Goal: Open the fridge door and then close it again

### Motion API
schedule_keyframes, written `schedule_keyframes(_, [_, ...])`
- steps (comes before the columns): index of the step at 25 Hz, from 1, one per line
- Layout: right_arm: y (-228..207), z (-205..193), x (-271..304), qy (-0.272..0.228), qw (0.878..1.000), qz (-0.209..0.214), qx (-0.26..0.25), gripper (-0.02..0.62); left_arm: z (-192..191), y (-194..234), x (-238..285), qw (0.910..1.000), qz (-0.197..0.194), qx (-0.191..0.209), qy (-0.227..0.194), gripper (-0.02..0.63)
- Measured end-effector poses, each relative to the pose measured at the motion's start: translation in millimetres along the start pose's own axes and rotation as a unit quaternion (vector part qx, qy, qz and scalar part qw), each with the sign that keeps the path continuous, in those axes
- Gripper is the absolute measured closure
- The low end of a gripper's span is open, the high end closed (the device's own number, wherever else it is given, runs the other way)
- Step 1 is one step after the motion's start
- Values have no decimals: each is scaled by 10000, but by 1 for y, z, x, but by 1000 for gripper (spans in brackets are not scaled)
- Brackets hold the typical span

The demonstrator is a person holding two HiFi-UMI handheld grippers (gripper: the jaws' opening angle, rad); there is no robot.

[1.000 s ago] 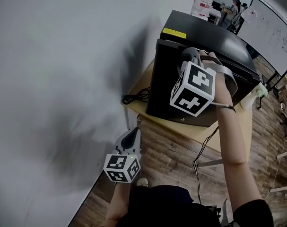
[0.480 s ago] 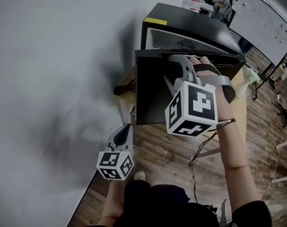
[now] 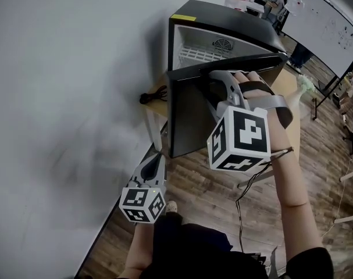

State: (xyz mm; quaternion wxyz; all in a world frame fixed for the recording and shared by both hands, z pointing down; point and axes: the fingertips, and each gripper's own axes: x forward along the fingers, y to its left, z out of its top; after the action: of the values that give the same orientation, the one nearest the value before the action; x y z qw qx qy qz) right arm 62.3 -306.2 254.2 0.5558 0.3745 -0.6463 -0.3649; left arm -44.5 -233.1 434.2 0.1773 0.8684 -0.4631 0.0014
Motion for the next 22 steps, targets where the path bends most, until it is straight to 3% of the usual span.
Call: schedule_keyframes(22, [47, -51, -110, 369, 9986, -159, -339, 474, -30, -82, -65, 9982, -520, 213, 188, 600])
